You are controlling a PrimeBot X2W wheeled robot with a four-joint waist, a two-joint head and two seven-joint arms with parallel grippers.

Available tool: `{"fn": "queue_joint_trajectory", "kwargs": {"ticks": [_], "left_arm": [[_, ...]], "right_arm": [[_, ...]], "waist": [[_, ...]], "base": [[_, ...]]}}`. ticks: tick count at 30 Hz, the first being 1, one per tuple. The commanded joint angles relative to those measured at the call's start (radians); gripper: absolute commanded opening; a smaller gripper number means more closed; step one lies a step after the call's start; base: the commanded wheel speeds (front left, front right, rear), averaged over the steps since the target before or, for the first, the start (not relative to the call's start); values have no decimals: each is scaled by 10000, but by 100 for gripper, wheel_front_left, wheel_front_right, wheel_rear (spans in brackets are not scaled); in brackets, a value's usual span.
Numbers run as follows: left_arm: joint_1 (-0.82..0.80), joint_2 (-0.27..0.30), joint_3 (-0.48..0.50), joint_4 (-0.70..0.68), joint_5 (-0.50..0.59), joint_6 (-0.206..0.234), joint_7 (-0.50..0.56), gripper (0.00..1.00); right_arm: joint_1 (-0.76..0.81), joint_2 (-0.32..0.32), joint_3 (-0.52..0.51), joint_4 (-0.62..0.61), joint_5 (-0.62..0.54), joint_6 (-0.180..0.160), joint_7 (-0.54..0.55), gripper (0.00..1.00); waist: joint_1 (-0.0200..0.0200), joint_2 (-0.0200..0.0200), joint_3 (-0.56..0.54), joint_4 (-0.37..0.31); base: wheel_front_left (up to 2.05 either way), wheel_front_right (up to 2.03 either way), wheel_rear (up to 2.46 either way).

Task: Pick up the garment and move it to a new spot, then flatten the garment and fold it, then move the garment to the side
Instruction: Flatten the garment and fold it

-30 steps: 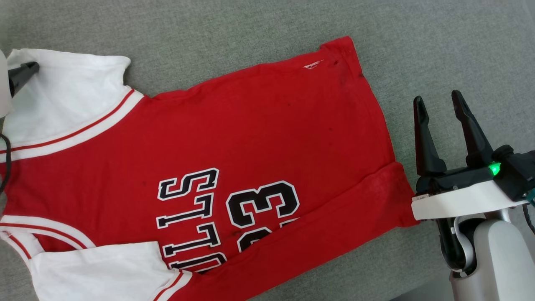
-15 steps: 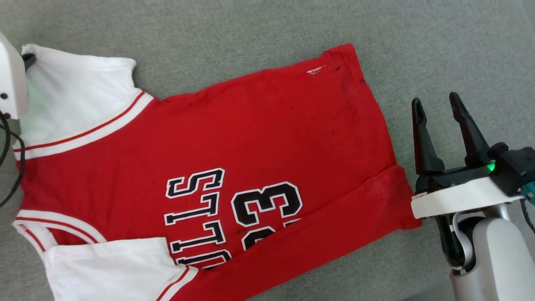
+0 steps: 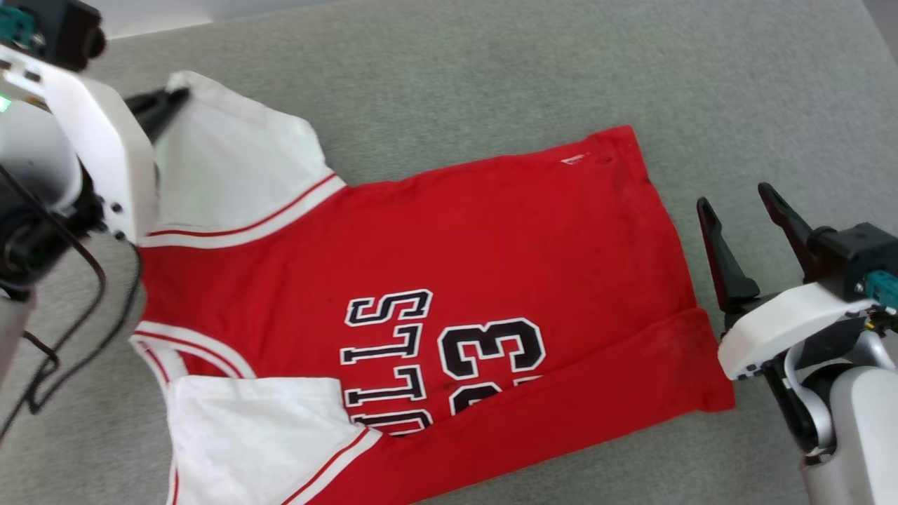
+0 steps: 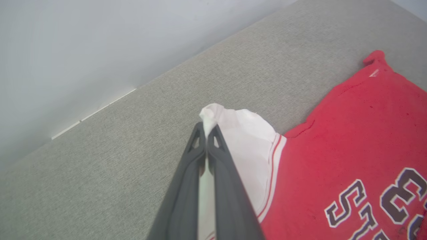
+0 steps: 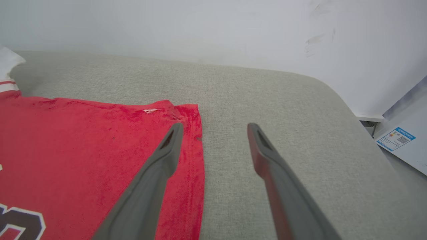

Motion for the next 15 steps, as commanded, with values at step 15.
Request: {"fn": "queue_joint_trajectory", "kwargs": {"ticks": [15], "left_arm": [[1869, 523, -415, -3581, -85, 184, -1379, 0]], "right_arm": [[-1726, -2701, 757, -269, 1261, -7, 6553, 100]], "waist": [[0, 0, -172, 1732]], "base": [[0, 0, 0]]}}
